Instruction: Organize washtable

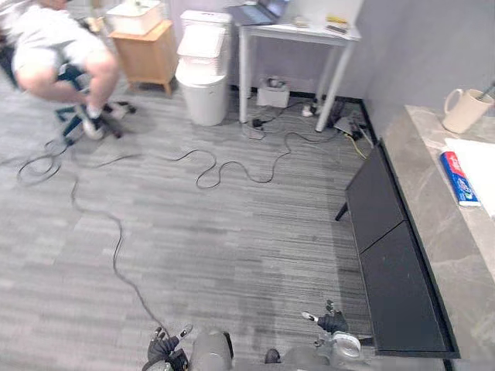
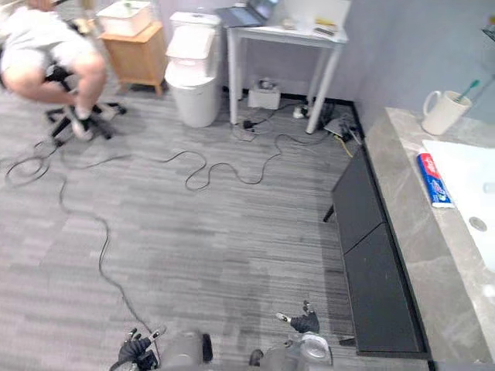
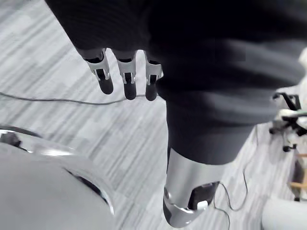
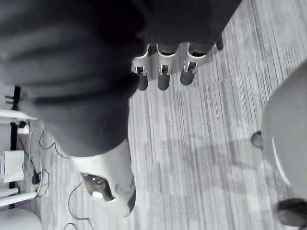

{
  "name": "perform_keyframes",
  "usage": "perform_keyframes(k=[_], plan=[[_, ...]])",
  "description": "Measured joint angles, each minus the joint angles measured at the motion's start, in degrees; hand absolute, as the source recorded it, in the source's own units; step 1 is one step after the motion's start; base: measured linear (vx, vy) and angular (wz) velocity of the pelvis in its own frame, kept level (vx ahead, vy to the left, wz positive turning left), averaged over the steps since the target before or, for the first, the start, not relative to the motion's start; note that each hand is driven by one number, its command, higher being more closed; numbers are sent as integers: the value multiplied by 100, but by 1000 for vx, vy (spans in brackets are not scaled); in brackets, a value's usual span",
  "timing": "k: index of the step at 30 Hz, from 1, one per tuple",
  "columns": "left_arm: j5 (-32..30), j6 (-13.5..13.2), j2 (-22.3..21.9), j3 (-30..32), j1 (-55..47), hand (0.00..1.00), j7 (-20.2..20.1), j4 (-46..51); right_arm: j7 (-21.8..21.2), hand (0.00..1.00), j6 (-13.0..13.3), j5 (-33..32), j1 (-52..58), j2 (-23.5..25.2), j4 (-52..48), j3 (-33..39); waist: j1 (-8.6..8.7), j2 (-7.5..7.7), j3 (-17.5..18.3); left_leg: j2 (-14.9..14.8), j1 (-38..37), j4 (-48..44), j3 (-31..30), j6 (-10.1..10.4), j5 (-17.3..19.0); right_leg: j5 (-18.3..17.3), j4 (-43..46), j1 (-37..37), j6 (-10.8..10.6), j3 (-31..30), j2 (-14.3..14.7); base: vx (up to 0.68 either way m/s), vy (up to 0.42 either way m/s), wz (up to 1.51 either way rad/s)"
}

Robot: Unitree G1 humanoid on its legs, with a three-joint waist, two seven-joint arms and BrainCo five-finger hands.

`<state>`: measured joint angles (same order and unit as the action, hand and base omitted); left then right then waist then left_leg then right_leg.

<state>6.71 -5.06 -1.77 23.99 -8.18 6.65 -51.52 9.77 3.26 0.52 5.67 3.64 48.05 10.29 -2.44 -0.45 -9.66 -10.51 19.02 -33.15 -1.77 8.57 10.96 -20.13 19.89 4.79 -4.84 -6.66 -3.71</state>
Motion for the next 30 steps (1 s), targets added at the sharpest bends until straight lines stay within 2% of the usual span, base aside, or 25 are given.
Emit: perform_keyframes(k=[1, 2, 3, 5, 6, 7, 9, 10, 12, 14, 15, 16, 17, 18, 19, 20, 21, 22, 23, 24, 25, 27, 30], plan=[[-7, -14, 96, 3, 21, 0, 4, -29, -11, 0, -29, -1, 51, 30, 34, -80, 6, 137, 74, 105, -17, -199, 242, -132, 331, -19, 91, -38, -18, -113, -197, 492, 592, -86], [-9, -43, 132, 4, 44, 0, 0, -28, -70, 0, -41, 15, 103, 35, 38, -192, 12, 310, 178, 172, -52, -283, 431, -244, 480, 103, 189, -123, 18, -161, -312, 488, 542, -69], [-7, -73, 177, 6, 68, 0, -6, -20, -119, 0, -51, 24, 111, 40, 56, -205, -27, 452, 210, 205, -149, -334, 636, -374, 638, 270, 337, -229, -57, -156, -442, 433, 466, -78], [-20, -30, 304, -24, 89, 0, -1, -91, -127, 0, -58, 83, 100, 87, 49, -156, 6, 577, 235, 188, -558, -256, 1154, -612, 794, 482, 1183, -620, -154, -43, -625, 445, 474, -110], [-24, -29, 303, -126, 96, 0, 3, -134, -126, 0, -82, 123, 93, 87, 65, -133, -6, 556, 224, 186, -893, -36, 1416, -627, 802, 464, 1804, -933, -166, 285, -712, 315, 323, -107], [-31, -31, 298, -197, 98, 0, 3, -153, -132, 0, -96, 129, 86, 86, 65, -133, 0, 520, 202, 188, -1085, 115, 1522, -628, 802, 440, 2035, -1053, -156, 557, -760, 263, 267, -107], [-62, -26, 293, -377, 148, 0, -5, -302, -133, 0, -92, 177, 33, 36, 47, -109, 16, 433, 173, 199, -1712, 679, 1893, -644, 794, 351, 2329, -1331, -7, 1531, -838, 225, 173, -94], [-68, -24, 292, -440, 198, 0, -9, -393, -135, 0, -90, 186, 26, 37, 65, -118, 16, 420, 170, 213, -1990, 970, 2097, -657, 787, 316, 2200, -1424, 57, 2013, -822, 213, 100, -71], [-79, -22, 301, -606, 270, 0, -15, -505, -134, 0, -82, 188, -8, 35, 71, -75, 51, 411, 170, 250, -2226, 1291, 2337, -660, 785, 325, 1864, -1642, 73, 2598, -776, 204, 44, -62], [-82, -17, 322, -714, 325, 0, -21, -614, -138, 0, -82, 189, -136, 37, 128, 17, 160, 361, 137, 241, -2405, 1516, 2544, -657, 783, 396, 1454, -1873, 191, 3091, -671, 247, -25, -52], [-85, -7, 326, -815, 375, 0, -23, -673, -135, 0, -66, 191, -190, 16, 118, 77, 195, 298, 94, 237, -2573, 1637, 2642, -645, 777, 514, 1217, -2017, 379, 3363, -584, 258, -76, -42], [-99, -8, 331, -883, 364, 0, -33, -717, -137, 0, -38, 199, -188, -11, 115, 85, 184, 273, 77, 267, -2709, 1733, 2687, -605, 755, 686, 912, -2025, 571, 3404, -440, 274, -95, -36], [-135, -9, 351, -891, 364, 0, -43, -722, -138, 0, -23, 235, -138, -11, 108, 96, 185, 327, 93, 345, -2825, 1753, 2683, -565, 734, 975, 556, -1984, 730, 3341, -355, 242, -98, -12], [-184, -15, 401, -875, 359, 0, -47, -712, -142, 0, -3, 233, -64, 6, 94, 120, 185, 437, 97, 469, -2939, 1684, 2608, -537, 736, 1450, 364, -1925, 1003, 3198, -363, 365, -160, 3], [-269, -15, 311, -863, 380, 0, -48, -718, -168, 0, 14, 234, -69, -41, 49, 229, 190, 294, 70, 279, -3045, 1394, 2452, -450, 769, 1355, 470, -1727, 1090, 3214, -289, 416, -215, 10], [-297, -20, 220, -867, 357, 0, -50, -620, -197, 0, 18, 233, -33, -102, 4, 280, 207, 121, 74, -17, -2694, 331, 2191, -400, 752, 1176, 269, -1448, 1021, 3242, -85, 402, -225, 5], [-297, -20, 204, -865, 349, 0, -50, -594, -205, 0, 17, 234, -27, -122, -9, 277, 211, 76, 74, -96, -2592, 96, 2128, -383, 738, 1158, 230, -1410, 1027, 3245, -26, 285, -188, -17], [-295, -23, 86, -821, 291, 0, -52, -483, -223, 0, 25, 231, -28, -182, -33, 279, 212, -74, 58, -401, -2233, -847, 1855, -280, 547, 1091, 76, -1226, 1092, 3195, 232, 286, -150, -53], [-297, -22, 33, -789, 241, 0, -53, -418, -212, 0, 17, 225, -33, -198, -31, 279, 176, -148, 42, -642, -1990, -1578, 1666, -241, 545, 1030, -69, -1031, 1163, 3013, 488, 285, -132, -71], [-297, -22, 30, -757, 219, 0, -56, -376, -215, 0, 12, 222, -38, -186, -16, 266, 170, -151, 42, -695, -1901, -1829, 1572, -235, 549, 1007, -137, -927, 1187, 2913, 582, 288, -113, -94], [-295, -26, 35, -758, 196, 0, -68, -293, -217, 0, 11, 176, -41, -137, 1, 245, 161, -96, 28, -695, -1748, -2050, 1453, -182, 586, 977, -237, -740, 1222, 2696, 696, 278, -107, -102], [-297, -30, 19, -752, 186, 0, -80, -201, -217, 0, 2, 147, -49, -83, 35, 248, 158, 9, 13, -593, -1534, -1845, 1403, -203, 603, 982, -387, -511, 1215, 2377, 765, 264, -78, -100], [-292, -48, -5, -714, 193, 0, -73, -138, -203, 0, -6, 109, -57, -82, 76, 270, 150, 44, 7, -196, -1158, -833, 860, -321, 674, 1031, -581, -297, 1134, 1697, 810, 261, 60, -115]])
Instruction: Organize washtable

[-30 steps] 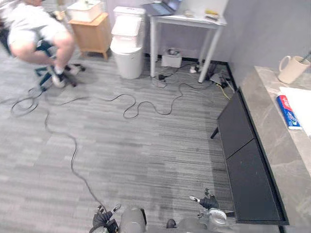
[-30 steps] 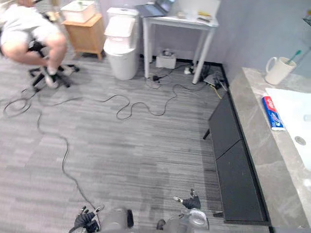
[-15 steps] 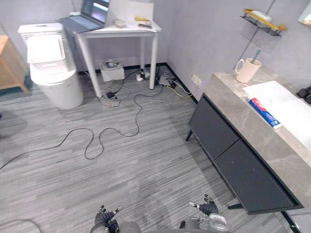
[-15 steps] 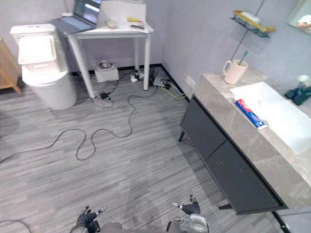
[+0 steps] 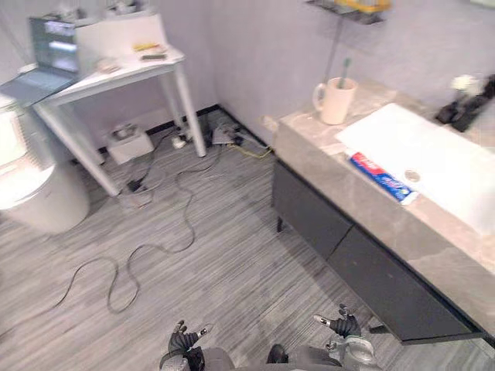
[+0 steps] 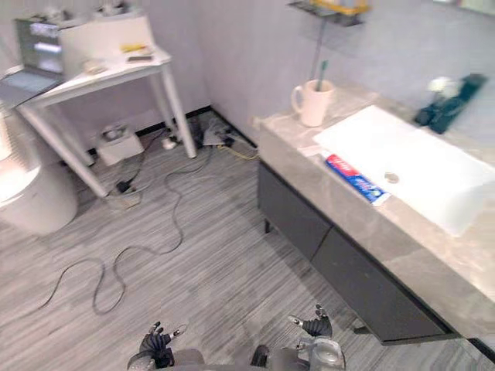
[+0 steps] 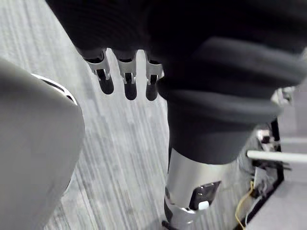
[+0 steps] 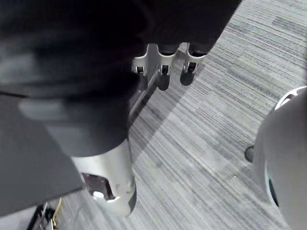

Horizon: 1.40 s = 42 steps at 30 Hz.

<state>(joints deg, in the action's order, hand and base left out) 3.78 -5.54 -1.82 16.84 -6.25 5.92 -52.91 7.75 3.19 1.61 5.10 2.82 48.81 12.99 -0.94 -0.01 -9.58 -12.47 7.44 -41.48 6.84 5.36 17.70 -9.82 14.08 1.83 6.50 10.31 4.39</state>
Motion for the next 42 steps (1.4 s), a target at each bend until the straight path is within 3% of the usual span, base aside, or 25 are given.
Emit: perform_keyframes(k=[2, 4, 6, 9, 11, 13, 14, 16, 18, 19, 20, 24, 26, 27, 28, 30, 32, 34, 35, 36, 38, 42], plan=[[7, -14, -30, 28, 1, 0, 35, 1, 9, 0, -1, 1, -30, 14, 53, -1, -22, -21, 12, 338, 127, 696, -770, 30, -16, 20, -39, 86, -127, -548, 28, 207, 167, -132], [8, -29, -63, 15, -2, 0, 37, -46, 67, 0, 12, 0, -24, -2, 60, -13, -2, -104, 45, 424, 125, 1210, -1256, -22, -53, -85, 44, 96, -322, -1022, 121, 134, 212, -125], [6, -47, -128, 15, -30, 0, 34, -101, 96, 0, 19, 0, 9, -48, 49, -8, -1, -250, 143, 340, 38, 1393, -1283, -6, -220, -325, 281, 34, -536, -1360, 236, 179, 329, -110], [-2, -52, 120, 7, -34, 0, 34, -97, 88, 0, 17, -3, 116, 128, 42, -4, 0, 112, 302, 591, -36, 1394, -673, -269, -26, -685, 825, -297, -808, -1681, -181, 183, 316, -73], [5, -48, 152, -3, -5, 0, 38, -98, 66, 0, 5, -3, 127, 132, 108, -43, -159, 180, 328, 613, -239, 1398, -117, -424, 168, -700, 1300, -572, -971, -1166, -505, 170, 268, -118], [4, -34, 163, -91, -29, 0, 35, -132, 67, 0, 6, 0, 85, 129, 107, -19, -140, 163, 312, 642, -460, 1434, 128, -511, 291, -686, 1826, -761, -995, -656, -737, 145, 180, -81], [5, -34, 191, -190, -16, 0, 27, -210, 69, 0, 28, 2, 54, 127, 137, 44, -106, 138, 307, 657, -770, 1609, 294, -533, 323, -707, 2254, -901, -1056, -78, -994, 156, 122, -40], [11, -33, 216, -319, 12, 0, 27, -328, 68, 0, 34, 15, 17, 120, 170, 62, -89, 102, 305, 631, -1123, 1960, 408, -525, 309, -837, 2239, -954, -1002, 443, -1132, 163, 80, -35], [10, -25, 282, -516, 26, 0, 23, -420, 68, 0, 43, 17, -74, 95, 254, 56, 13, 63, 308, 553, -1251, 2188, 429, -474, 277, -820, 1754, -1104, -982, 659, -1054, 187, 11, -4], [13, -17, 337, -627, 41, 0, 11, -485, 68, 0, 41, 18, -118, 72, 336, 53, 26, 68, 305, 564, -1306, 2300, 423, -423, 248, -623, 1293, -1125, -869, 664, -969, 248, -38, 13], [7, 9, 371, -714, 88, 0, -12, -545, 68, 0, 42, 17, -122, 10, 409, 69, 29, 69, 289, 613, -1403, 2409, 360, -378, 224, -164, 980, -1100, -658, 610, -930, 281, -57, 13], [6, 1, 210, -703, 118, 0, -64, -565, 72, 0, 29, 16, -128, -161, 433, 265, 16, -145, 227, 539, -1532, 2232, 95, -79, 34, -421, 961, -754, -656, 777, -922, 311, -105, 19], [14, 8, 76, -423, 105, 0, -81, -407, 79, 0, 24, 7, -90, -227, 422, 277, 27, -237, 131, 327, -924, 457, -125, 101, -202, -502, 602, -236, -626, 873, -770, 317, -154, 13], [12, 7, 63, -340, 100, 0, -87, -316, 81, 0, 25, 6, -76, -235, 417, 271, 3, -241, 97, 244, -732, -87, -200, 124, -403, -506, 471, -67, -619, 872, -716, 307, -117, -4], [14, 4, 54, -271, 33, 0, -87, -194, 90, 0, 22, 2, -69, -228, 414, 260, -17, -233, 57, 38, -317, -1015, -206, 133, -386, -532, 263, 228, -572, 860, -628, 257, -57, -15], [38, 4, 63, -270, -20, 0, -89, -89, 96, 0, 19, -4, -73, -197, 417, 261, -4, -221, 44, -80, 29, -1548, -98, 58, -338, -540, 18, 554, -558, 765, -599, 239, -26, -30], [63, -7, 49, -269, -38, 0, -85, -24, 95, 0, 12, -4, -94, -158, 418, 271, -37, -215, 40, -80, 244, -1249, 17, -6, -184, -537, -112, 752, -563, 549, -649, 228, 61, -53], [61, -18, 82, -275, -4, 0, -85, 11, 97, 0, 7, -12, -152, -122, 423, 279, -67, -142, -5, 163, 403, 28, -41, -36, -67, -531, -123, 824, -587, 308, -848, 266, 204, -61], [61, -21, 87, -303, 12, 0, -81, 6, 98, 0, 10, -55, -137, -122, 421, 287, -81, -130, -8, 347, 376, 896, -227, 16, -235, -518, -108, 821, -733, 215, -910, 271, 290, -58], [73, -36, 156, -365, 57, 0, -80, -68, 102, 0, -3, -64, -121, -103, 489, 298, -136, -35, 28, 579, 216, 1469, -301, -143, -566, -559, -149, 789, -950, 46, -1038, 182, 206, -38], [59, -62, 250, -393, 100, 0, -68, -64, 96, 0, -1, -64, -97, 11, 480, 295, -105, 165, 44, 735, 168, 1611, -237, -207, -603, -485, -217, 757, -966, -58, -1166, 148, 139, -9], [28, -56, 282, -395, 122, 0, -65, -114, 95, 0, 12, -60, -128, 131, 478, 293, -159, 217, 60, 735, 56, 1614, -62, -238, -585, -165, -255, 767, -1044, -313, -1218, 152, 146, -20]])
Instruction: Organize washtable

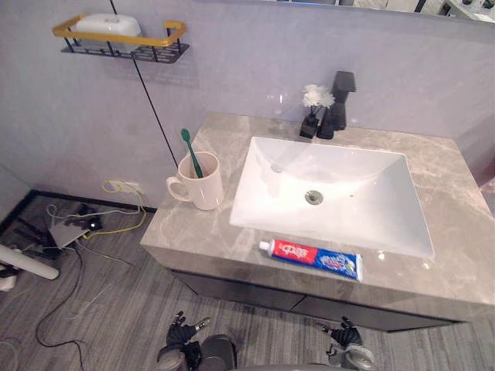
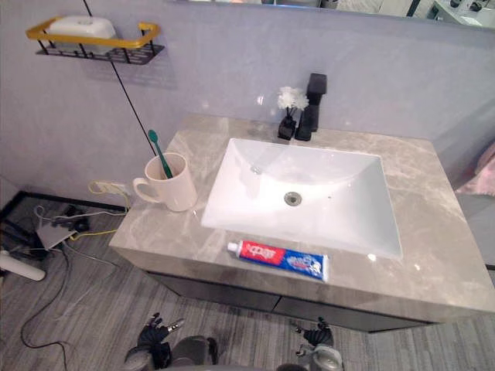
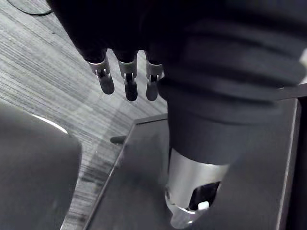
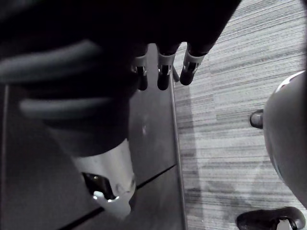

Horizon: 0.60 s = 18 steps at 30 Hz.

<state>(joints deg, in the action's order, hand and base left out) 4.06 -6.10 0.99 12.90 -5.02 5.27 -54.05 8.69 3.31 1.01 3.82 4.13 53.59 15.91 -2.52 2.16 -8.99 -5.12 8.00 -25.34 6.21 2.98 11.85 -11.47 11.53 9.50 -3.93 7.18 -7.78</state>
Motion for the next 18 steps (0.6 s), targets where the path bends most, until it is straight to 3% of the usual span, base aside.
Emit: perform_keyframes(k=[3, 4, 6, 7, 9, 14, 18], plan=[[-9, 0, -35, -3, 3, 0, -4, -62, -3, 0, 15, 2, -31, -8, 2, -25, -2, -68, -2, -41, -310, 334, 348, -122, 87, 68, 413, -261, -87, -325, -21, 47, 87, -67], [-12, 5, -65, -5, 3, 0, -7, -99, -3, 0, 5, 10, -100, -41, -19, -48, 12, -136, -28, -82, -433, 489, 456, -138, 105, 83, 1214, -706, -121, -416, -24, -35, 40, -63], [-28, 7, -2, -135, 9, 0, -12, -108, 0, 0, 12, 9, -36, -84, -177, -36, 64, -103, -70, -61, -628, 628, 457, -212, 158, 254, 2636, -1364, -326, -423, -160, -19, 15, -22], [-31, 7, 30, -137, 5, 0, -3, -158, 3, 0, 18, 10, 67, -149, -212, -7, 133, -112, -76, -20, -748, 641, 399, -222, 177, -97, 2906, -1551, -223, -404, -204, 14, -6, 28], [-144, 13, 97, -130, -34, 0, 2, -179, 55, 0, 21, 80, 256, -102, -186, -40, 170, 32, 22, 135, -773, 625, 214, -197, 205, -123, 2304, -1433, -19, -322, -211, 35, -43, 67], [-142, -7, -60, -95, -53, 0, 46, -230, 58, 0, -5, 13, 327, -215, 1, 115, 92, -138, 257, 121, -673, 657, 142, -110, 154, -204, 901, -840, -101, -147, -104, 69, -37, 5], [-141, 3, -31, -100, -66, 0, 42, -296, 74, 0, 2, -68, 310, -220, 133, 171, 149, -109, 273, 114, -896, 781, 146, -51, 86, -182, 379, -459, -106, -107, -32, 24, -46, -6]])
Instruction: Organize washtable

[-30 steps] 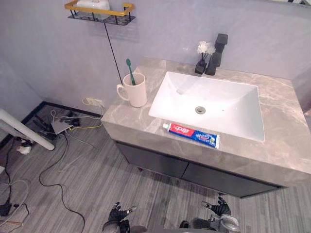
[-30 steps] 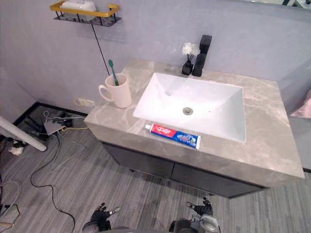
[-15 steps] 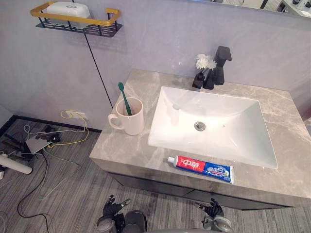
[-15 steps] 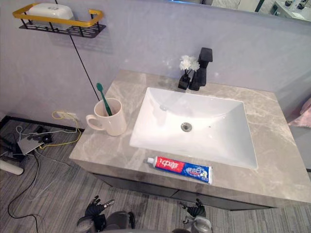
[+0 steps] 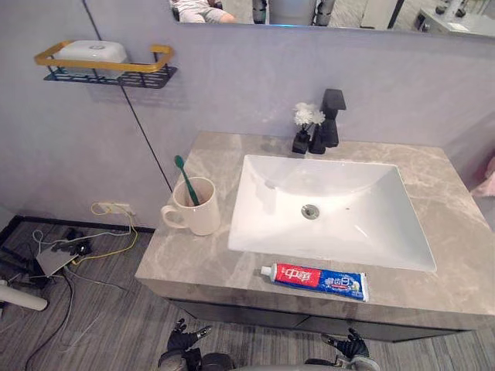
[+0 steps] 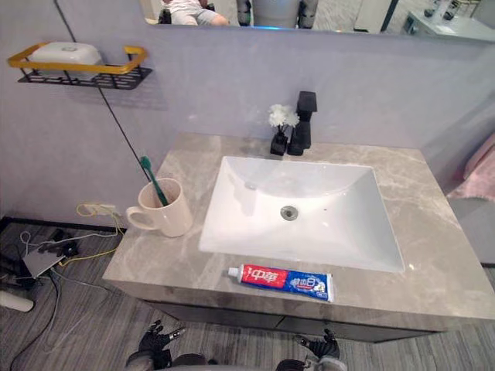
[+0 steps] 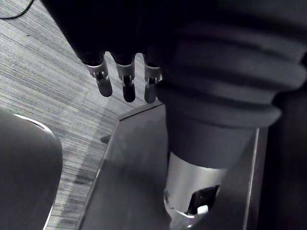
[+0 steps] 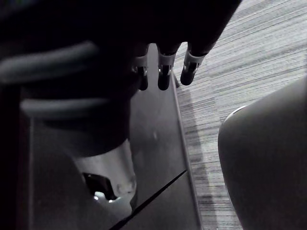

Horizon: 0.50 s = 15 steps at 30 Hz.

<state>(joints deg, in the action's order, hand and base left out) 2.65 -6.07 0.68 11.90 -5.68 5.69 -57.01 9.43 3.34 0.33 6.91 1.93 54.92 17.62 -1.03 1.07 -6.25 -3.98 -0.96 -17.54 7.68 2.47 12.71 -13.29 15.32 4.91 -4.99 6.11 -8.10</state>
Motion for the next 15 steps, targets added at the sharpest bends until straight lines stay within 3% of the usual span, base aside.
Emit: perform_keyframes(k=[9, 10, 11, 15], plan=[[1, 0, 52, -54, -9, 0, 0, -107, 36, 0, 5, -159, -28, -19, 279, 110, -2, 82, 109, 55, -249, 787, -21, 10, -522, 492, -753, 198, 27, -45, 78, -69, -5, -3], [1, -2, 70, -54, -16, 0, -11, -108, 33, 0, 5, -207, -30, -14, 288, 110, -7, 114, 104, 96, -292, 889, 2, 10, -595, 490, -790, 196, 26, -105, 48, -67, 15, -7], [1, 2, 167, -120, -24, 0, -47, -212, 29, 0, -20, -309, -34, 0, 451, 332, -136, 74, 156, 413, -367, 912, -371, -151, -547, 526, -1020, 296, -86, -334, -102, -45, 10, -5], [1, 2, 168, -121, -24, 0, -47, -212, 29, 0, -20, -309, -35, -1, 452, 332, -136, 73, 155, 413, -367, 912, -371, -151, -547, 526, -1020, 296, -86, -334, -102, 0, 0, 0]])
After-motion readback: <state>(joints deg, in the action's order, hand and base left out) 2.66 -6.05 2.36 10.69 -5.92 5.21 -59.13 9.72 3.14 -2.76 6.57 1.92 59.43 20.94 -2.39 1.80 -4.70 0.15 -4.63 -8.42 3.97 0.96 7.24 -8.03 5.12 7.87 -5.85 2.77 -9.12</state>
